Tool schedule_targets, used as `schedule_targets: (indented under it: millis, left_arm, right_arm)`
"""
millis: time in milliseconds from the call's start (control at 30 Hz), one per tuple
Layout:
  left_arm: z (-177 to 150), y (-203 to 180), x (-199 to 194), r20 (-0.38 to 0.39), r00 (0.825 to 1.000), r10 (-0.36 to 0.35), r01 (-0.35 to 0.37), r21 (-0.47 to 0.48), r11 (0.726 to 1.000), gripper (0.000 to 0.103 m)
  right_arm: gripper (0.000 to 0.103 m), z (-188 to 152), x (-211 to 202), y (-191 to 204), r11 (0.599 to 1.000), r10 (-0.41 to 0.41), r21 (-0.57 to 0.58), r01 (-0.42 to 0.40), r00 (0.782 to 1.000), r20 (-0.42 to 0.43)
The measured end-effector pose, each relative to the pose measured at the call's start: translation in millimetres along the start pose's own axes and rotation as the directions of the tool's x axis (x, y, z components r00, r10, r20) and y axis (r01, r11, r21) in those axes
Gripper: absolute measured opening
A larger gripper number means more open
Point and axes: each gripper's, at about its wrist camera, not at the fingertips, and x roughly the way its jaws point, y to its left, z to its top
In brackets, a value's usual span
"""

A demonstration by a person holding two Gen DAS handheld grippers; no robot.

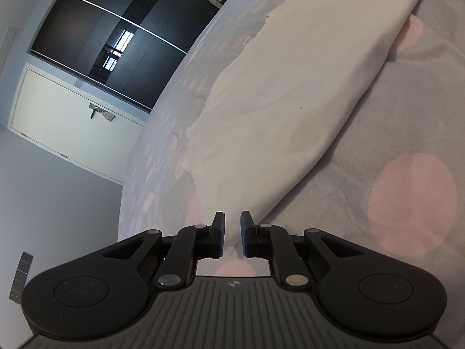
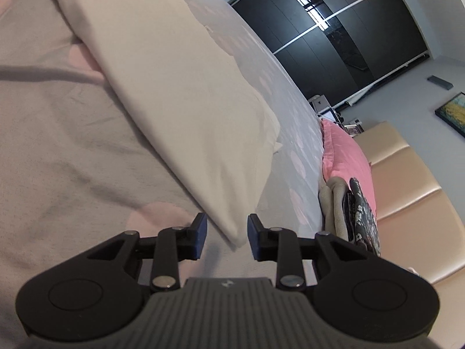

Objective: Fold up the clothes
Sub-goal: 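Move both open grippers to the folded edge and close on it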

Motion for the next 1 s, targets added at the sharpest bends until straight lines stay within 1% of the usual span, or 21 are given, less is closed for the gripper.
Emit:
schedule_targets:
  millis: [33, 67, 100, 200, 300, 433, 533, 633, 767, 1000]
  left_arm:
    - [-0.2, -2.3, 2.0, 0.004, 1.0, 0.004, -0.004, 0.018, 1.0, 0.016]
    - [-0.4, -4.9, 3.9, 0.008, 1.0, 0.009, -0.009, 0.038, 0.999, 0.019]
    - [-0.9, -8.5, 5.8, 0.011, 1.0, 0.013, -0.014, 0.066, 0.998, 0.022]
    - [-2.6, -20.3, 11.2, 0.013, 1.0, 0.01, -0.012, 0.142, 0.99, 0.023]
    - [-5.1, -31.1, 18.6, 0.017, 1.0, 0.012, -0.015, 0.203, 0.979, 0.028]
    - [-7.8, -43.7, 29.5, 0.043, 0.998, 0.046, -0.056, 0.274, 0.96, 0.028]
    - [-7.0, -47.8, 34.3, 0.059, 0.996, 0.063, -0.077, 0.291, 0.954, 0.028]
    - [-5.8, -50.2, 40.0, 0.071, 0.995, 0.076, -0.094, 0.299, 0.949, 0.028]
    - [-2.5, -52.2, 47.5, 0.081, 0.993, 0.091, -0.111, 0.302, 0.947, 0.028]
    - [3.8, -56.7, 54.3, 0.093, 0.99, 0.11, -0.133, 0.297, 0.946, 0.019]
  right_arm:
    - [0.038, -0.5, -0.1, 4.0, 1.0, 0.0, -0.023, 0.0, 1.0, 0.007]
    - [0.041, -1.3, -0.2, 7.7, 0.999, 0.001, -0.048, -0.001, 1.0, 0.013]
    - [0.041, -2.2, 0.1, 11.0, 0.997, -0.001, -0.072, 0.002, 1.0, 0.02]
    - [0.042, -4.0, 2.1, 18.1, 0.992, -0.012, -0.126, 0.016, 0.999, 0.036]
    - [0.042, -2.9, 4.5, 18.8, 0.99, -0.011, -0.138, 0.015, 0.999, 0.035]
    - [0.041, -1.2, 7.9, 20.8, 0.987, -0.018, -0.161, 0.025, 0.999, 0.045]
    - [0.04, -0.3, 9.8, 25.6, 0.979, -0.031, -0.198, 0.042, 0.998, 0.061]
    - [0.036, 1.1, 12.3, 28.9, 0.974, -0.03, -0.222, 0.045, 0.997, 0.067]
    - [0.035, 4.3, 17.8, 32.1, 0.965, -0.046, -0.254, 0.064, 0.996, 0.079]
    - [0.032, 11.7, 26.7, 40.5, 0.948, -0.084, -0.3, 0.11, 0.991, 0.1]
